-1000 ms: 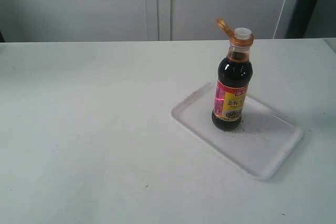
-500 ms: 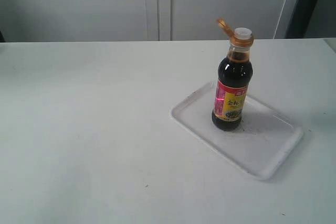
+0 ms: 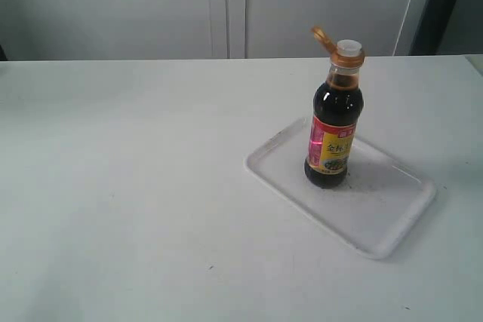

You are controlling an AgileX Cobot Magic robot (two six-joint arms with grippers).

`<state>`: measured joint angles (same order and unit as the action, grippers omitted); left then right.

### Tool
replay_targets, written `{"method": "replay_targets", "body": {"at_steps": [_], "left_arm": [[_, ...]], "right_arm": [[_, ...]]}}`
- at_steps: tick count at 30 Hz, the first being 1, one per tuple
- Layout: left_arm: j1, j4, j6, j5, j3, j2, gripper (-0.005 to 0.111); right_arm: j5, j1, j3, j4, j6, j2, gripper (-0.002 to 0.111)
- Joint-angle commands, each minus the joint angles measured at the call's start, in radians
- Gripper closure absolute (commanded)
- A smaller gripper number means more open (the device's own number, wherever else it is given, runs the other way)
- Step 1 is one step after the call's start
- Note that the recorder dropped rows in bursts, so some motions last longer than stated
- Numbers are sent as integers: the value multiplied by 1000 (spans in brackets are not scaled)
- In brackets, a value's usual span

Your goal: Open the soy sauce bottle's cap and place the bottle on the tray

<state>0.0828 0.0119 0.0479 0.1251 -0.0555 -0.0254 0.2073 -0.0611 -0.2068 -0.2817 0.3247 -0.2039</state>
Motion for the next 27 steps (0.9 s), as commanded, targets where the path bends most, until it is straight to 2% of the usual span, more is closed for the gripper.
{"method": "replay_targets", "body": {"at_steps": [1, 5, 11, 27], "left_arm": [[-2, -12, 4, -5, 49, 25, 107], [-2, -33, 0, -5, 55, 25, 107], [-2, -38, -2, 92, 55, 25, 107], [-2, -38, -3, 81, 55, 25, 107]], "right_arm": [[-7, -2, 2, -2, 5, 3, 108], [-6, -2, 2, -2, 5, 3, 108], [-6, -2, 2, -2, 5, 3, 108], [-6, -2, 2, -2, 5, 3, 108]]}}
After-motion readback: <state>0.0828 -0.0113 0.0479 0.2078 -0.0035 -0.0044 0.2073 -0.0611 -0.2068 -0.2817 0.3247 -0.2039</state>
